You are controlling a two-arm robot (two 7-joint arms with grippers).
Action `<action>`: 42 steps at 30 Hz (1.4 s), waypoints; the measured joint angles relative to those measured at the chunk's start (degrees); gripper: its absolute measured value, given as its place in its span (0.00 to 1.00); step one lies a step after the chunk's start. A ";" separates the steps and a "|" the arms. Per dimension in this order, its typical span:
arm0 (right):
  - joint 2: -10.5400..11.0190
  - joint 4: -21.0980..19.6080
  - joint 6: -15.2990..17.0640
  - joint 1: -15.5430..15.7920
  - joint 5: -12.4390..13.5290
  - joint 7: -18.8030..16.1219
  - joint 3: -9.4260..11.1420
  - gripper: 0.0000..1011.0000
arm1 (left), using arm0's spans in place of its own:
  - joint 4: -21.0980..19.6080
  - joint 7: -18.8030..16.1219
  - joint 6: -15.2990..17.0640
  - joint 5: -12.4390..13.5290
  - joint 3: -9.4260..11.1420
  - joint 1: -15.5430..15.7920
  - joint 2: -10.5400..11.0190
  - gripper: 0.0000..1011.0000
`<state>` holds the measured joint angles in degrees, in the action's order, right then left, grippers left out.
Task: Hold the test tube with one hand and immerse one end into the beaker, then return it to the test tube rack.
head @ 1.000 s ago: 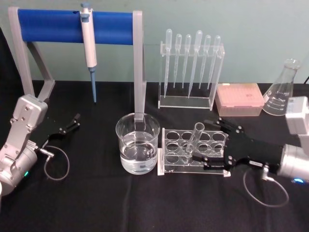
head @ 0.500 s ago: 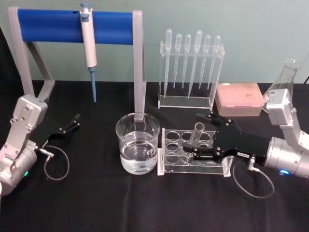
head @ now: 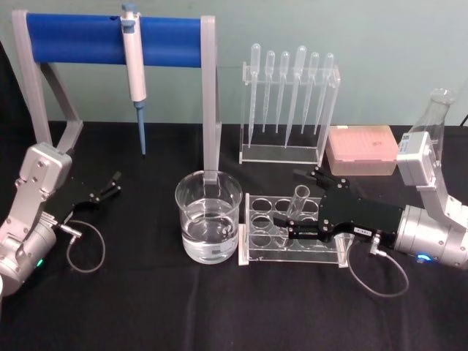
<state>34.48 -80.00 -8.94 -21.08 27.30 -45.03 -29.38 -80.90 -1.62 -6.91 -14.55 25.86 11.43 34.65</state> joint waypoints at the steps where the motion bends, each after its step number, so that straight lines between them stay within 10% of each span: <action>1: -0.02 0.02 -0.03 -0.02 0.03 -0.02 -0.01 0.99 | 0.00 0.00 0.00 0.00 0.00 0.00 0.00 0.99; 12: 0.00 0.02 -0.10 -0.02 0.08 -0.07 -0.01 0.97 | 0.00 0.00 0.00 0.00 0.00 0.00 0.00 0.99; 37: 0.07 -0.04 -0.14 0.05 0.09 -0.12 0.07 0.24 | 0.00 0.00 0.00 0.00 0.00 0.00 0.00 0.99; 42: 0.07 -0.04 -0.14 0.05 0.09 -0.12 0.07 0.22 | 0.00 0.00 0.00 0.00 0.00 0.00 0.00 0.99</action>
<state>34.56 -80.04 -9.08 -21.02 27.38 -45.16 -29.31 -80.90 -1.62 -6.91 -14.55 25.86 11.43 34.65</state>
